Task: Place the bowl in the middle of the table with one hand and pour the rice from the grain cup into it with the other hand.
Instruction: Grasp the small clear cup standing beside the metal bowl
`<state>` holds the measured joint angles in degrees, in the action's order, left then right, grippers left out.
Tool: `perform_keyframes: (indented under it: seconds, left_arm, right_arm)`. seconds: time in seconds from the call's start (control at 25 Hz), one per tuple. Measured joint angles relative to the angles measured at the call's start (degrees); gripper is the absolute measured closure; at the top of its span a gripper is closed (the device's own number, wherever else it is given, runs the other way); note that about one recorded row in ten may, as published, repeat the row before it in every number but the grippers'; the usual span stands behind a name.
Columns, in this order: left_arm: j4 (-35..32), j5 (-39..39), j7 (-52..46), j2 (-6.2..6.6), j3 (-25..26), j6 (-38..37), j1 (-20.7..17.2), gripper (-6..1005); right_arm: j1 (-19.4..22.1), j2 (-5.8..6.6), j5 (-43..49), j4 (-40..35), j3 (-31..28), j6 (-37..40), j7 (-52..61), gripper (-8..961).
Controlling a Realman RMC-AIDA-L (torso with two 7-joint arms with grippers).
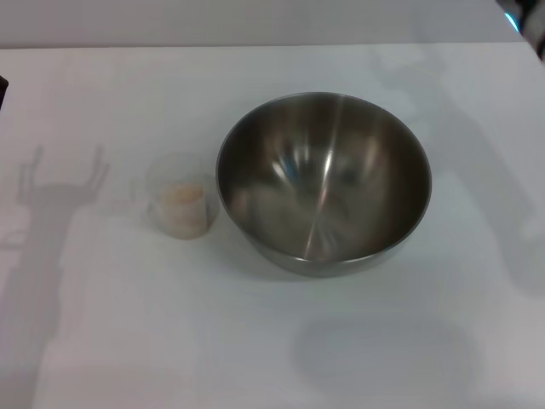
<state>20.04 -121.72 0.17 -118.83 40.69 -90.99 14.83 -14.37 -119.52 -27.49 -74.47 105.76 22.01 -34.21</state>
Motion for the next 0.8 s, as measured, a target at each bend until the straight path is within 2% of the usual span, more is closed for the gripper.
perform_keyframes:
  seconds: [0.04, 0.16, 0.2, 0.24, 0.36, 0.4, 0.44, 0.6, 0.64, 0.72, 0.8]
  left_arm:
    - [0.0, 0.0, 0.0, 0.0, 0.0, 0.0, 0.0, 129]
    - [-0.1, -0.2, 0.0, -0.2, -0.2, 0.4, -0.6, 129]
    - [-0.1, -0.2, 0.0, -0.2, -0.2, 0.4, -0.6, 129]
    - [-0.2, -0.2, 0.0, -0.23, -0.4, 0.5, -0.8, 129]
    - [-0.3, -0.3, 0.0, -0.21, -2.3, 0.7, -1.5, 129]
    - [-0.6, -0.4, 0.0, -0.14, -3.7, 0.5, -1.8, 129]
    - [-1.2, -0.4, 0.0, -0.06, -6.1, 0.3, -2.1, 129]
    - [-2.0, -0.4, 0.3, 0.01, -9.6, 0.1, -2.9, 129]
    - [-2.0, -0.4, 0.3, 0.01, -9.6, 0.1, -2.9, 129]
    - [-3.4, -0.4, 0.6, -0.1, -14.3, 1.3, -3.9, 129]
    - [-3.6, -0.4, 0.6, -0.1, -15.3, 1.9, -4.2, 129]
  right_arm:
    - [0.0, 0.0, 0.0, 0.0, 0.0, 0.0, 0.0, 347]
    - [0.6, -0.01, -0.5, 10.5, 3.9, 20.5, 1.6, 230]
    - [-0.5, -0.02, -0.7, 19.0, 6.1, 33.7, 5.3, 191]
    - [-0.5, -0.02, -0.7, 19.0, 6.1, 33.7, 5.3, 191]
    - [-3.4, -0.02, -0.9, 32.6, 7.9, 50.2, 14.3, 191]
    - [-5.2, -0.02, -1.3, 40.7, 7.7, 57.8, 21.9, 191]
    - [-5.2, -0.02, -1.3, 40.7, 7.7, 57.8, 21.9, 191]
    - [-6.5, 0.28, -3.0, 50.9, 5.0, 62.9, 35.3, 191]
    - [-6.5, 0.28, -3.0, 50.9, 5.0, 62.9, 35.3, 191]
    - [-6.6, 0.38, -3.2, 53.5, 3.4, 63.0, 37.0, 191]
    - [-6.7, 0.41, -3.3, 55.8, 1.8, 63.1, 37.1, 191]
